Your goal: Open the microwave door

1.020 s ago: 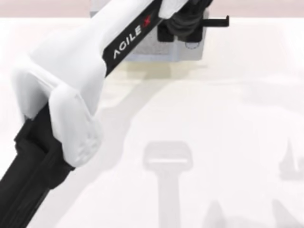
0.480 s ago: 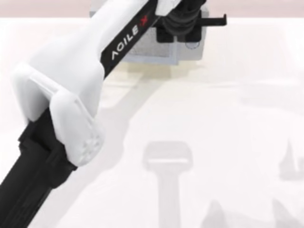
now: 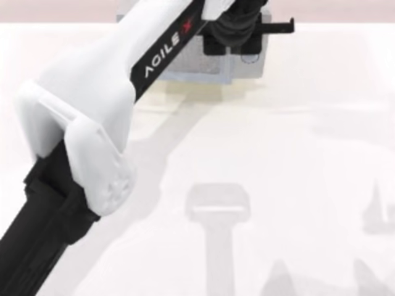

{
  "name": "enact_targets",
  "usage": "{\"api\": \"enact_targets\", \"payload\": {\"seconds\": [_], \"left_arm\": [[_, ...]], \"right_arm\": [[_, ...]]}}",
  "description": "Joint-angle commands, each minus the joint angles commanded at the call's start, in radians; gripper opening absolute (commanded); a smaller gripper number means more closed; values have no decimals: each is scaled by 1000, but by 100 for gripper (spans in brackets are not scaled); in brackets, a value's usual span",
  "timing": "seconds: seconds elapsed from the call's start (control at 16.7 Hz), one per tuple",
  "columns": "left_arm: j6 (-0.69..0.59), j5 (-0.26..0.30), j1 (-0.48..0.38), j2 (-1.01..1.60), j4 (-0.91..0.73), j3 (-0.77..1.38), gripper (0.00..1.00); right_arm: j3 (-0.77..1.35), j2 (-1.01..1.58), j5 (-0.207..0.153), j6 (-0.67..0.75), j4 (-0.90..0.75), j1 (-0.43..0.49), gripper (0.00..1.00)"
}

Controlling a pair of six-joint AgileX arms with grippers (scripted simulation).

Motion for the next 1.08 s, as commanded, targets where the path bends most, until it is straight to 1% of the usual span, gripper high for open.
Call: {"api": "enact_targets", "payload": {"seconds": [0.84,1.08], "left_arm": [[-3,4,-9,5,4,-3,0],[21,8,-3,-68,72,-120,0]], "right_arm": [[0,0,0,0,0,0,100],[0,0,0,0,0,0,100]]}}
